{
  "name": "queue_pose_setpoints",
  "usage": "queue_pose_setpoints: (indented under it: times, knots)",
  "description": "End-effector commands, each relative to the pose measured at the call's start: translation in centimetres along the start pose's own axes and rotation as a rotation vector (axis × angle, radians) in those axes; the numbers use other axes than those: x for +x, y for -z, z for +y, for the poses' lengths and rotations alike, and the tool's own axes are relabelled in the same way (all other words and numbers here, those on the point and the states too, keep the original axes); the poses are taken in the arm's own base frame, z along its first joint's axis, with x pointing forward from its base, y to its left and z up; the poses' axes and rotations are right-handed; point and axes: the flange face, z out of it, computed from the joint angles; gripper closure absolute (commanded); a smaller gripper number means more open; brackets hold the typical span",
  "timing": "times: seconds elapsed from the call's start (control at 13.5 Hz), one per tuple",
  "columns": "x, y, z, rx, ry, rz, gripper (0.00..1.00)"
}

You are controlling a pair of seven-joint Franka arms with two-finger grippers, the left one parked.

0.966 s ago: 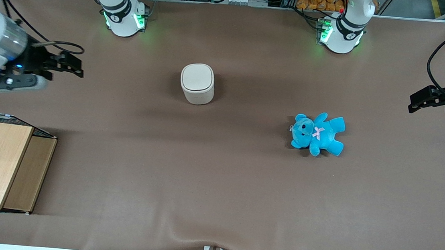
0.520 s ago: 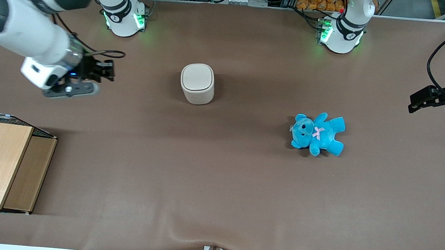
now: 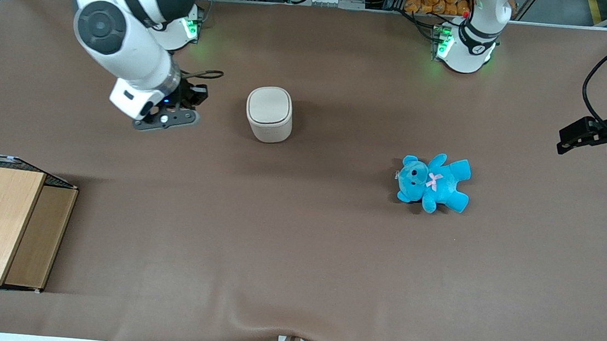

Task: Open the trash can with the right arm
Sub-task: 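Move the right gripper over the white trash can's lid, then lower the right gripper and close it on the lid's rim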

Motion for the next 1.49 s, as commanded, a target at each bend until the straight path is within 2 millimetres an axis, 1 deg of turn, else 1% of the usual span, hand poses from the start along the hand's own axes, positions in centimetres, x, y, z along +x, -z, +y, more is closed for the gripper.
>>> queue_pose_setpoints:
  times: [0.0, 0.07, 0.22, 0.3, 0.37, 0.52, 0.59, 0.67, 1.19, 1.41]
  knots:
    - [-2.7, -2.3, -3.5, -0.002, -0.034, 0.017, 1.0]
    - [-3.3, -3.6, -5.1, -0.006, -0.046, 0.019, 1.0]
    - [-4.5, -6.6, -7.7, -0.012, -0.03, 0.042, 1.0]
    - [-5.1, -8.2, -8.6, -0.011, -0.037, 0.058, 1.0]
    - [-5.5, -9.7, -9.2, -0.008, -0.034, 0.075, 1.0]
    - [-5.9, -11.7, -9.6, -0.003, -0.019, 0.098, 1.0]
    - [-6.1, -12.2, -10.1, -0.003, -0.008, 0.103, 1.0]
    - [-6.3, -12.3, -10.6, 0.002, 0.002, 0.115, 1.0]
    - [-6.5, -14.5, -10.8, -0.002, 0.011, 0.117, 1.0]
    - [-6.4, -15.3, -11.2, -0.003, 0.016, 0.12, 1.0]
